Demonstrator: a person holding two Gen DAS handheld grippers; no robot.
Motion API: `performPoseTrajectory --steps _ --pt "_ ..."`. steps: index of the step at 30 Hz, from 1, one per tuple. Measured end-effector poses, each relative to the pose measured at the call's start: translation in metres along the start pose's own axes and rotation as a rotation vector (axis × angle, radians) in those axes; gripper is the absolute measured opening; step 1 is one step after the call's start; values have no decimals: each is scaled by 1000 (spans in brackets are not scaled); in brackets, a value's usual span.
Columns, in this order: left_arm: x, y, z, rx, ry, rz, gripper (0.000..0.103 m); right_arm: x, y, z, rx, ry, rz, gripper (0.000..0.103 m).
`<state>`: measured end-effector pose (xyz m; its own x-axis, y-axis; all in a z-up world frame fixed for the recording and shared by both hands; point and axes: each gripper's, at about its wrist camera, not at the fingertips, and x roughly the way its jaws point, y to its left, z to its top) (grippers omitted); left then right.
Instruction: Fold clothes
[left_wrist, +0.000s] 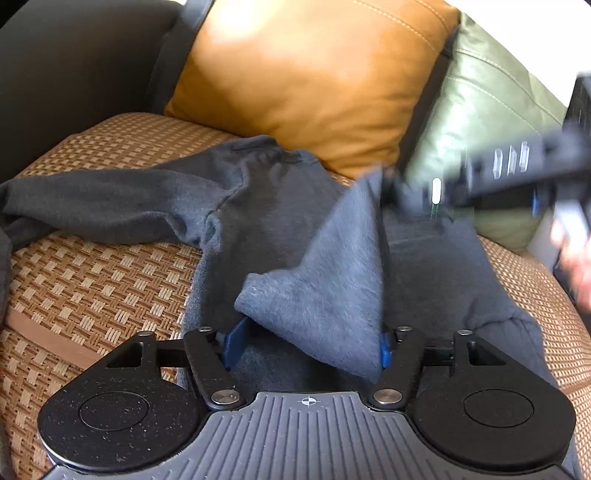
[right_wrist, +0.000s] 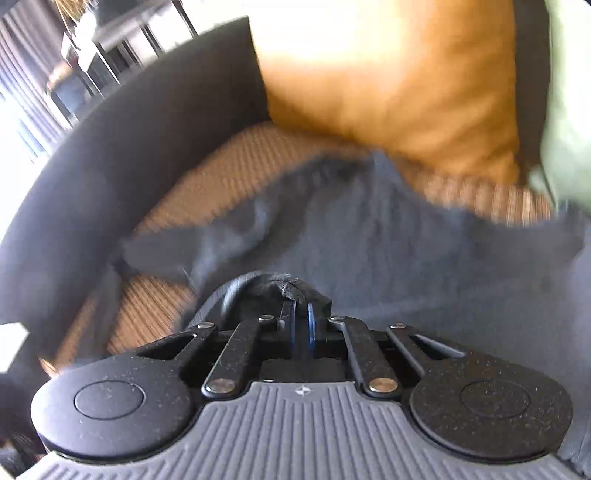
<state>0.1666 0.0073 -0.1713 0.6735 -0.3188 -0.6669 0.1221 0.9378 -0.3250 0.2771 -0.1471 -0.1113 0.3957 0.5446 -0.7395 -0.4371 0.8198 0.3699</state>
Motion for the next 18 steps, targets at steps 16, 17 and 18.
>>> performPoseTrajectory --steps 16,17,18 --pt "-92 40 -41 -72 -45 92 85 -55 96 -6 -406 -64 159 50" --pt "-97 46 -45 -89 -46 112 85 -58 83 -8 -346 -66 142 50" --pt "-100 51 -46 -94 -51 129 85 -61 71 -10 -286 -68 125 50"
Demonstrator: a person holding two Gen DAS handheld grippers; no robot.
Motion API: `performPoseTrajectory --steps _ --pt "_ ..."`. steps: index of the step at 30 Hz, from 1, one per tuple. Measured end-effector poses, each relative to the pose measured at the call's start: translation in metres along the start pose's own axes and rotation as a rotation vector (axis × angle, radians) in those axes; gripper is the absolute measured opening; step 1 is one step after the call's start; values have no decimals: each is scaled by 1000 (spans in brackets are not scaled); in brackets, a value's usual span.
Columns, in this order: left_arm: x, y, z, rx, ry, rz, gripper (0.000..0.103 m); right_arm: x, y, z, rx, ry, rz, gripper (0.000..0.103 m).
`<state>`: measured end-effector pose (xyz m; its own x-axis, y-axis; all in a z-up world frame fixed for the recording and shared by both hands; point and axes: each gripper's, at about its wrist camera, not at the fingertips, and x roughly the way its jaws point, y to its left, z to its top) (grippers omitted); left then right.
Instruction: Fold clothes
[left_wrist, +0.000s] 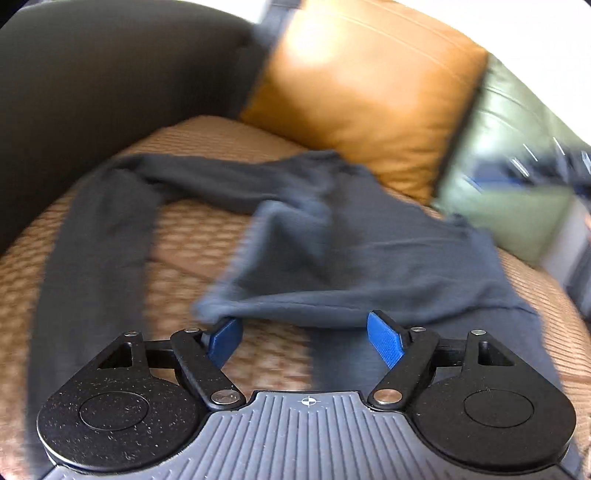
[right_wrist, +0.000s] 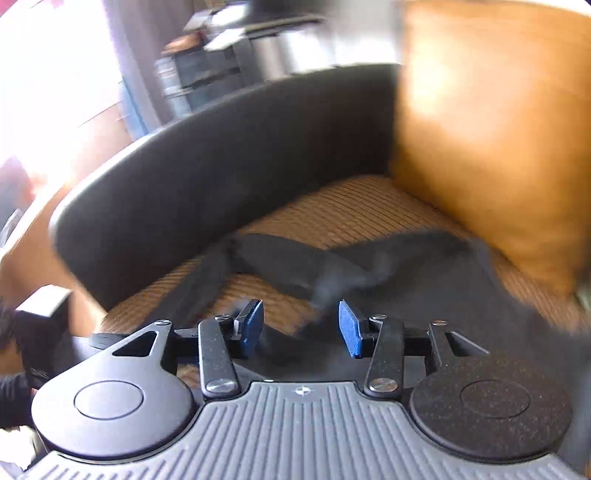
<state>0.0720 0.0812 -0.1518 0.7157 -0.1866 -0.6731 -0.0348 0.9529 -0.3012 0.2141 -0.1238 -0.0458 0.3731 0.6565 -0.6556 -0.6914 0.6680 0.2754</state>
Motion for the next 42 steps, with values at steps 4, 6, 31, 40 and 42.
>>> performPoseTrajectory --steps 4,6,31,40,42 --pt "-8 16 11 -40 -43 40 85 -17 -39 -33 156 42 -70 50" --pt "-4 23 19 -71 -30 46 85 -22 -55 -49 213 56 -105 50" --pt "4 -4 55 -171 -203 78 11 -38 -180 -69 418 -56 -596 59" --pt "19 -14 62 -137 -300 106 12 9 -237 -67 410 72 -704 3" --pt "25 -17 66 -132 -325 114 12 -1 -244 -67 449 -3 -688 6"
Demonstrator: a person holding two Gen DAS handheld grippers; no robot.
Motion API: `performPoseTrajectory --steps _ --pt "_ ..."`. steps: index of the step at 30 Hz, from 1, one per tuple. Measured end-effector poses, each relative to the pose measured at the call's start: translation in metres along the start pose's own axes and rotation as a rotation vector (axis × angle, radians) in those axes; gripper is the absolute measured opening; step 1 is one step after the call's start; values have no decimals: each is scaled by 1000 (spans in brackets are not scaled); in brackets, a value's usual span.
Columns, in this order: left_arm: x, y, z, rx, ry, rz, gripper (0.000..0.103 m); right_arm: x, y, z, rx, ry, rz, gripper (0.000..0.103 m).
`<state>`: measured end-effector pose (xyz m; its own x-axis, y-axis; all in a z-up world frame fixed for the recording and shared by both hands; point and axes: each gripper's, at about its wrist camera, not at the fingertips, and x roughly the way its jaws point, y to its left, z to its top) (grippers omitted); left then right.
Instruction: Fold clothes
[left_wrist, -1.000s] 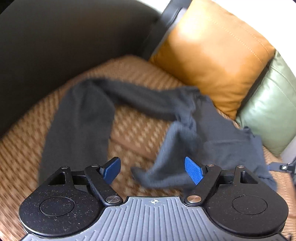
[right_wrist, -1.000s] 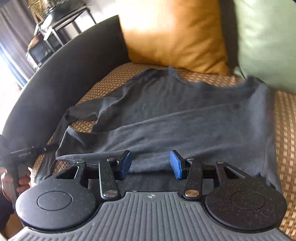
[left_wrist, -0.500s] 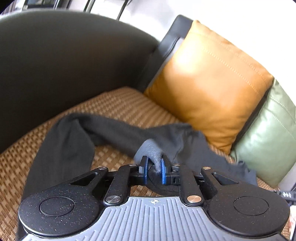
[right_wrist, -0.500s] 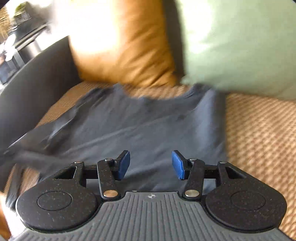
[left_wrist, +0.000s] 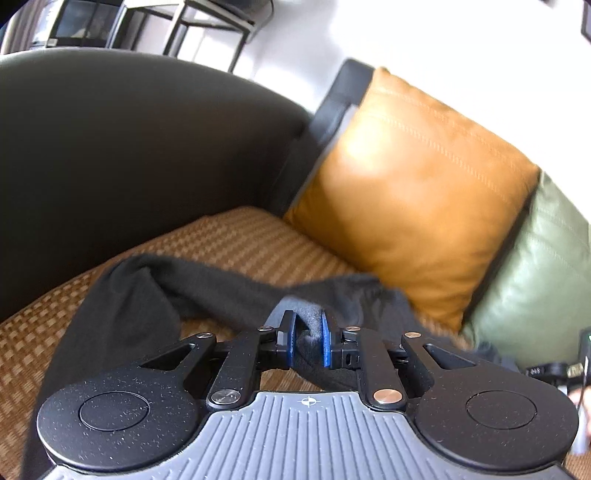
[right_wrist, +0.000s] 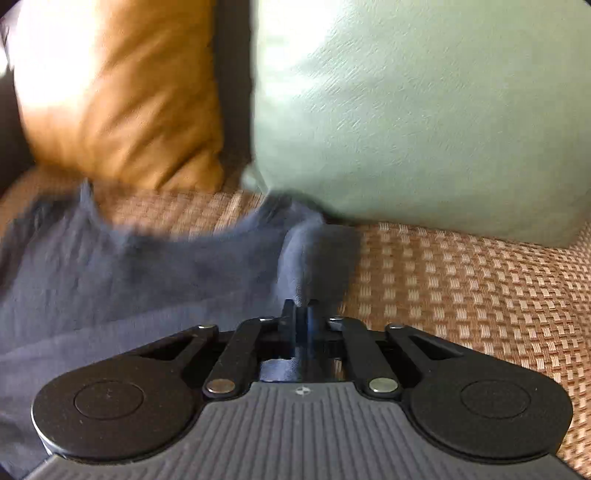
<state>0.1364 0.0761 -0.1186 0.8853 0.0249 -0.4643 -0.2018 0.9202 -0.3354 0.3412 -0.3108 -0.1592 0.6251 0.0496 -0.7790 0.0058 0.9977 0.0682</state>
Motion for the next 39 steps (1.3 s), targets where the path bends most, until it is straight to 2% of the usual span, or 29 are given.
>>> performPoseTrajectory --steps 1,3,4,7,8,10,11,13,14,16,18,21,22,24,26,29,30,32,33,34,35,36,39 --pt "3 -2 1 2 -13 3 12 -5 -9 2 50 -50 11 6" --pt "10 -7 3 6 -38 8 10 -7 -23 2 99 -102 -36 6" --pt "14 -9 3 9 -45 12 7 -3 -30 0 109 -95 -74 6" --pt "28 -9 -13 24 25 44 7 16 -46 -15 126 -13 -105 7" --pt "33 -9 -18 29 48 54 7 13 -49 -18 138 -27 -111 14" --pt "36 -5 -24 33 73 81 19 5 -53 -22 145 -43 -140 66" --pt "35 -2 -26 32 78 96 30 -1 -53 -22 129 -63 -167 66" --pt "34 8 -26 5 84 121 31 -21 -45 -19 82 -126 -177 62" --pt "34 14 -23 -24 86 126 32 -32 -40 -19 59 -147 -149 62" --pt "34 26 -16 -75 103 108 41 -56 -18 -20 -15 -168 -51 62" --pt "37 34 -8 -114 120 81 59 -73 8 -26 -118 -146 40 61" --pt "47 45 -2 -166 151 49 71 -89 39 -45 -289 -87 101 61" --pt "51 48 -2 -184 172 36 72 -92 46 -53 -340 -64 113 61" --pt "61 53 -2 -229 229 20 72 -93 51 -66 -415 -31 95 61" --pt "69 54 -5 -260 272 2 72 -90 51 -81 -471 -4 36 61" --pt "73 50 -13 -269 282 -22 72 -81 41 -101 -518 29 -35 59" --pt "74 46 -15 -260 280 -27 72 -77 38 -104 -508 41 -45 56" --pt "78 39 -18 -238 280 -31 66 -68 31 -112 -487 63 -62 52" --pt "81 36 -18 -224 286 -27 27 -68 26 -111 -453 64 -44 40" --pt "83 33 -18 -213 289 -23 5 -68 21 -110 -418 64 -24 23" --pt "83 33 -16 -218 280 -15 0 -68 16 -109 -383 64 -5 18" --pt "82 32 -14 -220 268 -6 0 -70 13 -107 -362 58 2 13" --pt "71 32 0 -184 197 25 0 -79 3 -107 -313 28 20 9"
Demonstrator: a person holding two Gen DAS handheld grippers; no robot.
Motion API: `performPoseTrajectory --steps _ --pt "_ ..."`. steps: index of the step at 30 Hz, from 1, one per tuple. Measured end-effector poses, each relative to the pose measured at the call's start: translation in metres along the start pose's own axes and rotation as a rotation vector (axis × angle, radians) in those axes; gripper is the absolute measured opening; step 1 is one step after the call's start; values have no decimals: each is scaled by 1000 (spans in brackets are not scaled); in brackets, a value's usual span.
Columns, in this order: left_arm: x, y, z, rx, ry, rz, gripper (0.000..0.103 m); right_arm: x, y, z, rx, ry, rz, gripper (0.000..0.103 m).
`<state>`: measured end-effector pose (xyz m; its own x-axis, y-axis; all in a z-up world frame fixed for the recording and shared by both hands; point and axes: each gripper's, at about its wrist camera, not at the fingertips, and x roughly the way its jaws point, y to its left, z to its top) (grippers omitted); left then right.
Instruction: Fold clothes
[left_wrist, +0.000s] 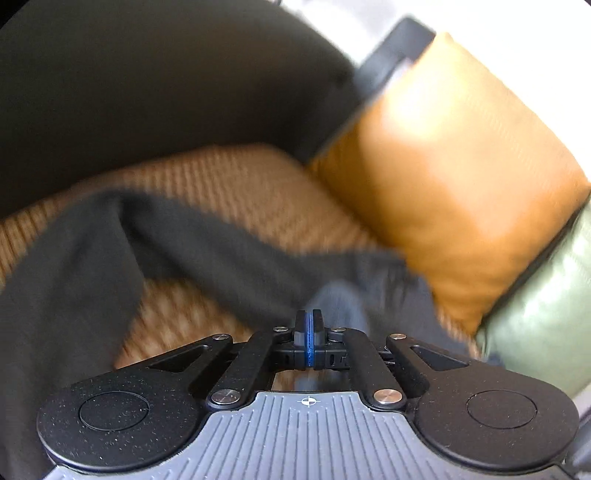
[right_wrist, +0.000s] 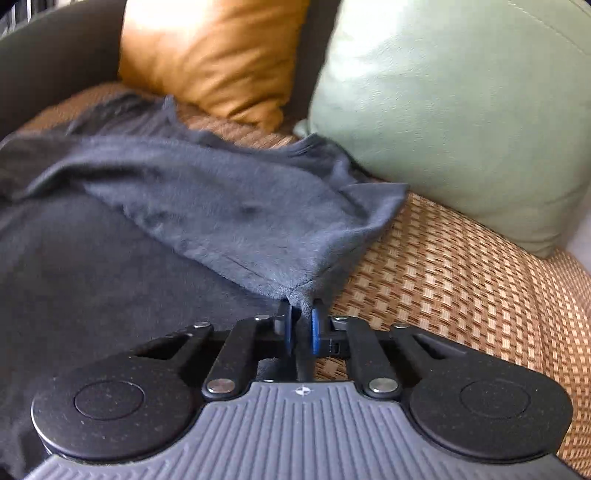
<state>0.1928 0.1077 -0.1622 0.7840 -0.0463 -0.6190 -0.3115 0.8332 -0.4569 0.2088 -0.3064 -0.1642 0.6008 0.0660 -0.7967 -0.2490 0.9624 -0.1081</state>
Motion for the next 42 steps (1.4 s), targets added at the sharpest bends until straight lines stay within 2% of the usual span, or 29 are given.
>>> performPoseTrajectory --steps 2,4,5,6,7,10,11,13,15,16,19,23,28,32,33,34,36,37,42 --pt "-8 -1 7 22 -43 20 0 4 -7 -5 -3 41 -20 9" --pt "-2 2 9 40 -13 45 0 5 -9 -6 6 48 -15 11" --pt "-3 6 9 33 -4 48 5 5 -9 -3 26 50 -17 16" --pt "-7 10 8 15 -11 45 21 -1 -8 -1 41 38 -30 30" --pt "-12 15 7 -2 -18 44 21 -7 -6 1 55 25 -44 35" --pt "-22 24 1 -16 -29 62 21 -41 28 9 -48 -103 -50 35" --pt "-23 25 -1 -10 -23 70 21 -51 48 13 -102 -146 -22 35" --pt "-24 25 -6 7 -8 85 32 -63 98 23 -239 -214 73 35" --pt "-25 25 -9 28 7 93 67 -66 152 33 -369 -260 175 38" --pt "-30 27 -11 39 10 90 70 -66 181 39 -432 -277 226 40" --pt "-42 36 -11 65 29 53 70 -56 262 47 -671 -329 253 44" --pt "-52 51 -9 88 43 13 73 -38 336 39 -1045 -384 198 45" --pt "-46 73 -6 50 62 -31 73 -18 376 30 -1390 -365 114 46" --pt "-40 83 -7 16 71 -60 73 5 385 29 -1572 -315 55 45" --pt "-39 83 -8 17 73 -68 73 10 387 31 -1587 -296 55 40" --pt "-36 73 -10 39 73 -77 73 12 388 36 -1575 -278 72 11" --pt "-31 53 -14 83 73 -96 73 8 386 64 -1375 -260 124 11" --pt "-28 43 -16 105 73 -106 73 3 379 82 -1226 -256 169 11" --pt "-14 -8 -26 214 72 -153 80 -13 287 163 -357 -225 407 11"
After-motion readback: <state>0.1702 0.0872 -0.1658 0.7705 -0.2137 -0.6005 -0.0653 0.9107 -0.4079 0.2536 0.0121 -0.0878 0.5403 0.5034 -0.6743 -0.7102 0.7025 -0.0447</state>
